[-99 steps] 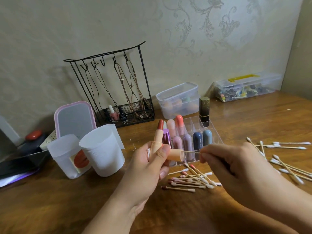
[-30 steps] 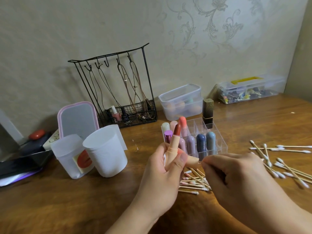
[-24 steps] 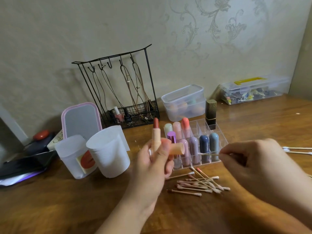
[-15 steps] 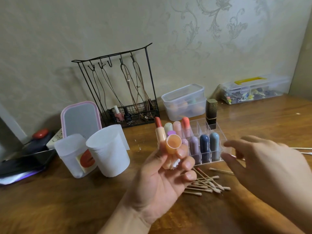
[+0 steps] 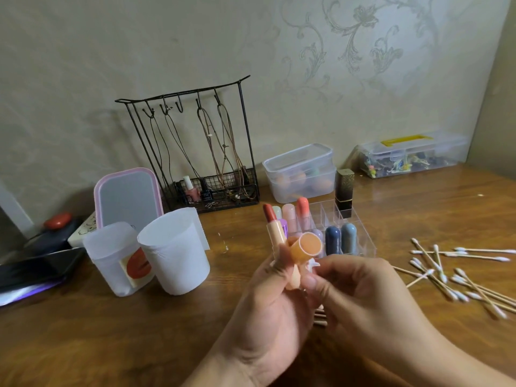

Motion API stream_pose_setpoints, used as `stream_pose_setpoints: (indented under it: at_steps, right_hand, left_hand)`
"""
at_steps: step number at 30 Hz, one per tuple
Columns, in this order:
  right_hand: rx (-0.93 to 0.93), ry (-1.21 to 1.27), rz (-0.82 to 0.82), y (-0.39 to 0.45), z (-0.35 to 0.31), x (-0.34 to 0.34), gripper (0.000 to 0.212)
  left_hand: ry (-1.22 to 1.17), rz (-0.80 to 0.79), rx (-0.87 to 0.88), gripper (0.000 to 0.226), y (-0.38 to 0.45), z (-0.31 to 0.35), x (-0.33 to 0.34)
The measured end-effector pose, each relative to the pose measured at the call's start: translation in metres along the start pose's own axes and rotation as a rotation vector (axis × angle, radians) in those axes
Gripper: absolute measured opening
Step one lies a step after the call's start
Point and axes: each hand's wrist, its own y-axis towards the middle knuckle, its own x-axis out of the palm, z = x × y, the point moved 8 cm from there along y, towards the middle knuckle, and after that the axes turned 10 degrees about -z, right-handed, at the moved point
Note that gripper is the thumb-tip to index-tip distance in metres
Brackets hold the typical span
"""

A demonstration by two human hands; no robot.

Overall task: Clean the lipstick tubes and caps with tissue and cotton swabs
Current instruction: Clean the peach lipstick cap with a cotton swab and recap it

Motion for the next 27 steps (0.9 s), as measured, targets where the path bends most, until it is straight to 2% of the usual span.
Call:
stream_pose_setpoints:
  at_steps: [3, 6, 8, 9, 11, 14, 18, 21, 24, 25, 27]
  right_hand:
    - [0.027, 0.04, -0.068, 0.001, 0.002, 0.005, 0.021]
    - [0.006, -0.108, -0.054, -0.001, 0.002, 0.005, 0.019]
    - [-0.018, -0.133, -0.02, -0.003, -0.003, 0.002, 0.02]
    - [-0.024, -0.087, -0.004, -0.003, -0.006, -0.001, 0.019]
    - [0.002, 0.166, 0.027, -0.003, -0.005, -0.008, 0.018]
    - [0.026, 0.488, 0.098, -0.002, 0.002, -0.021, 0.024]
    - [-0.012, 0.512, 0.128, 0.002, 0.003, -0.026, 0.034]
    - [-0.043, 0.48, 0.142, 0.001, 0.0, -0.03, 0.031]
    - [-0.069, 0.664, 0.07, 0.004, 0.005, -0.031, 0.023]
    - [-0.094, 0.732, 0.02, 0.005, 0.004, -0.029, 0.025]
    - [-0.131, 0.724, -0.02, 0.005, 0.001, -0.031, 0.047]
  left_hand:
    - [-0.046, -0.023, -0.044, 0.043, -0.001, -0.001, 0.002]
    - [-0.108, 0.116, -0.018, 0.045, -0.001, 0.001, -0.01]
    - [-0.067, 0.219, 0.055, 0.042, -0.004, 0.009, -0.022]
    - [-0.044, 0.264, 0.078, 0.04, -0.004, 0.014, -0.026]
    - [-0.02, 0.322, 0.083, 0.034, -0.005, 0.019, -0.033]
    - [0.051, 0.34, 0.037, 0.03, -0.005, 0.015, -0.035]
    - [0.126, 0.312, 0.041, 0.032, -0.006, 0.016, -0.023]
    - [0.155, 0.332, 0.039, 0.037, -0.007, 0.017, -0.022]
    - [0.186, 0.354, 0.043, 0.033, -0.008, 0.019, -0.023]
    - [0.197, 0.357, 0.042, 0.033, -0.009, 0.02, -0.023]
    - [0.206, 0.368, 0.045, 0.03, -0.01, 0.021, -0.022]
